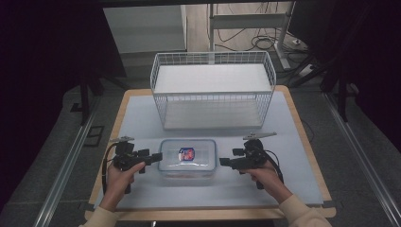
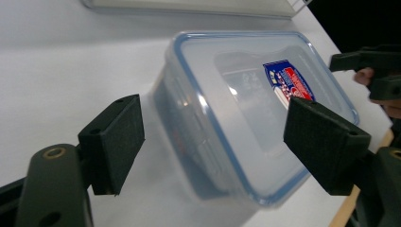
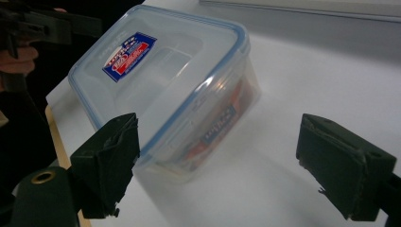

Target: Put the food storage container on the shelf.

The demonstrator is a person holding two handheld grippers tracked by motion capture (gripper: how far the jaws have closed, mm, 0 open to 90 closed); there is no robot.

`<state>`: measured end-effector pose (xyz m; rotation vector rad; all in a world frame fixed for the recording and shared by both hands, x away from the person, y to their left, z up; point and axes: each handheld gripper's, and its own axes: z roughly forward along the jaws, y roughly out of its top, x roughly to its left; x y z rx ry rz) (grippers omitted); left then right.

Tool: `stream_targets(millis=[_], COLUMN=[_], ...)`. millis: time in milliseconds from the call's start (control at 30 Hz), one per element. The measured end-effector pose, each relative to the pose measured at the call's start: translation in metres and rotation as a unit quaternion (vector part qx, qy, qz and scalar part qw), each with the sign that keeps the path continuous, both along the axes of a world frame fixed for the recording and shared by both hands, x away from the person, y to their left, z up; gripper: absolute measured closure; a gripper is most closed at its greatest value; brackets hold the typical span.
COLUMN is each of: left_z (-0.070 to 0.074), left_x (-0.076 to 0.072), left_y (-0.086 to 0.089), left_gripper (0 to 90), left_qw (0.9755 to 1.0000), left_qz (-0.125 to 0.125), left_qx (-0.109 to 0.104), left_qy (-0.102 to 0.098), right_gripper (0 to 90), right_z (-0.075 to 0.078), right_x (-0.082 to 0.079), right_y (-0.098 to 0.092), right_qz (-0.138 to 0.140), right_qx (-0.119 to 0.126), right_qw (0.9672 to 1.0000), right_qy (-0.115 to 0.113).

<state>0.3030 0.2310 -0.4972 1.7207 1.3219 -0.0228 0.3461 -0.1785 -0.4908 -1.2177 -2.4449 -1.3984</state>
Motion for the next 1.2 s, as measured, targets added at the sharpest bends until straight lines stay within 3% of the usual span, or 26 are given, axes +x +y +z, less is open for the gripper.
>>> stream_targets(millis=[433,733,767,833,1200], left_z=[-0.021,-0.024,-0.025,-0.026,-0.022], left_x=[0.015,0.017,0.017,0.016,0.004], left_y=[-0.003,-0.007,-0.006,-0.004,0.0], left_gripper=[21.2,27.1,27.9,29.9,37.7], left_qw=[0.9977,0.9956,0.9952,0.9945,0.9951], left_qz=[-0.02,-0.034,-0.029,-0.026,-0.025], left_qx=[-0.041,-0.065,-0.071,-0.08,-0.084], left_qy=[0.049,0.059,0.06,0.063,0.047], right_gripper=[13.9,15.6,20.0,19.4,38.5], right_z=[-0.015,-0.022,-0.022,-0.023,-0.017], right_x=[0.017,0.025,0.024,0.022,0.018], right_y=[0.024,0.032,0.034,0.038,0.03], right_qz=[0.011,0.014,0.023,0.032,0.026], right_qx=[0.013,0.036,0.043,0.044,0.064], right_qw=[0.9985,0.9953,0.994,0.9932,0.9907], right_qy=[0.053,0.089,0.098,0.103,0.117])
